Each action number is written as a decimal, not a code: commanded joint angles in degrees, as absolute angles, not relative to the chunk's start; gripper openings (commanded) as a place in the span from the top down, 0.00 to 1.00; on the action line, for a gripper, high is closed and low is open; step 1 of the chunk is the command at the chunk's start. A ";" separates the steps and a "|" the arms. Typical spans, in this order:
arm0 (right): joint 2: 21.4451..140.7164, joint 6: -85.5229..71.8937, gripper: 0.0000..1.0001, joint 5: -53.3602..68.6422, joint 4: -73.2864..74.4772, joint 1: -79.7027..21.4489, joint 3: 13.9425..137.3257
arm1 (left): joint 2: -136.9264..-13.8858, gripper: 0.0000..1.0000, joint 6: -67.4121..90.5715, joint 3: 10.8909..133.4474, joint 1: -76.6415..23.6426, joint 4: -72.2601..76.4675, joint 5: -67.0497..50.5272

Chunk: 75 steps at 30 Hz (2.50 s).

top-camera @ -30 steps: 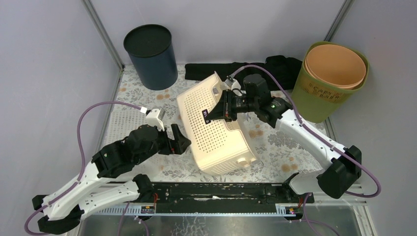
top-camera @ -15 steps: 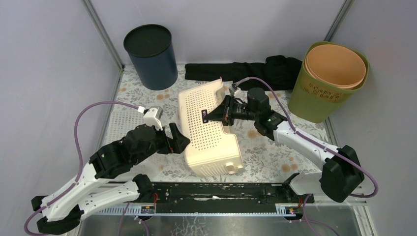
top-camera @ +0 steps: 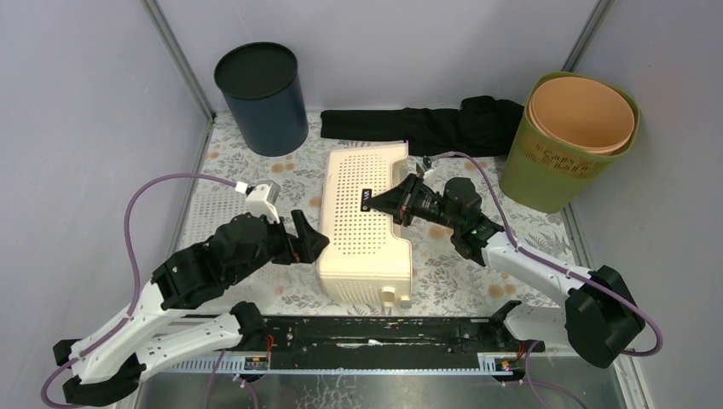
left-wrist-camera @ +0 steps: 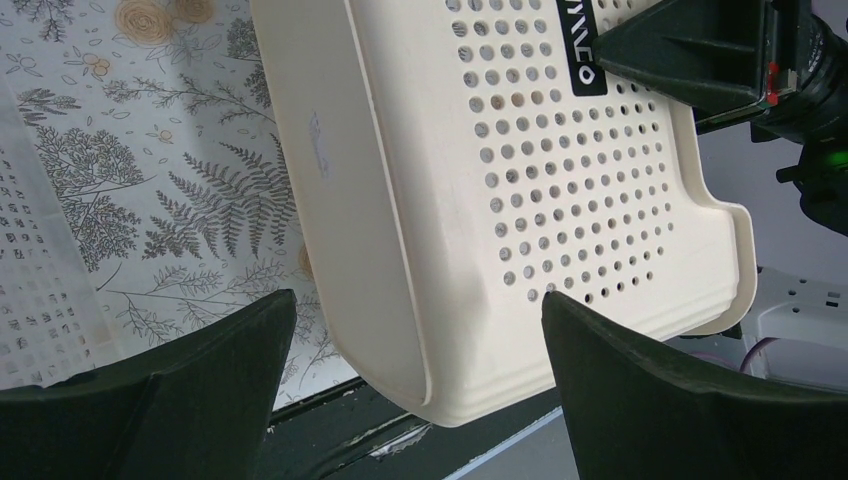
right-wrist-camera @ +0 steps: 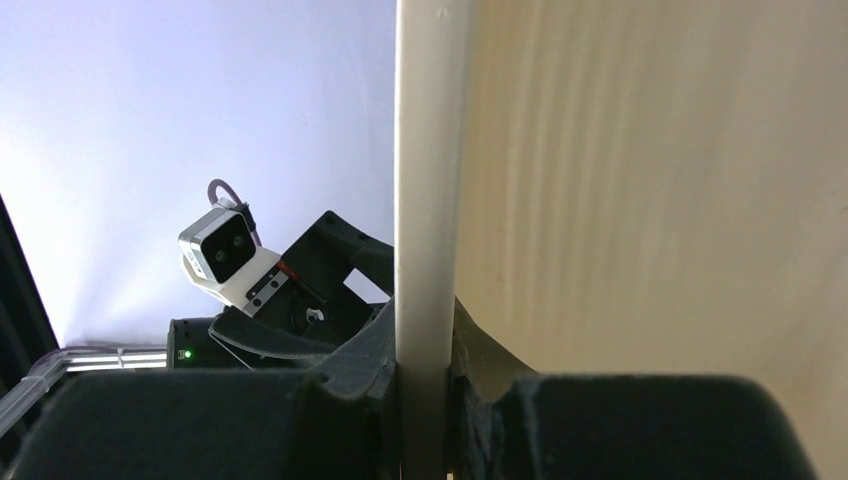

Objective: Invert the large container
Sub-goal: Turn the container upside down at the center of the board.

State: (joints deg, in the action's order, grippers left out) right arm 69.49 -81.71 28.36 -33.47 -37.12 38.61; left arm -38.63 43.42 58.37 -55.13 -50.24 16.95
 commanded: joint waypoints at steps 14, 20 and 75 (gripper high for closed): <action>67.59 -82.19 0.82 27.32 -41.18 -37.00 38.75 | -39.55 0.00 43.15 60.20 -55.02 -49.83 18.38; 67.25 -80.28 0.74 27.83 -38.18 -37.00 40.13 | -39.82 0.00 43.15 60.12 -55.03 -49.83 18.37; 72.58 -71.30 0.59 45.17 -19.69 -37.00 49.67 | -38.41 0.00 44.30 57.66 -55.03 -49.33 18.02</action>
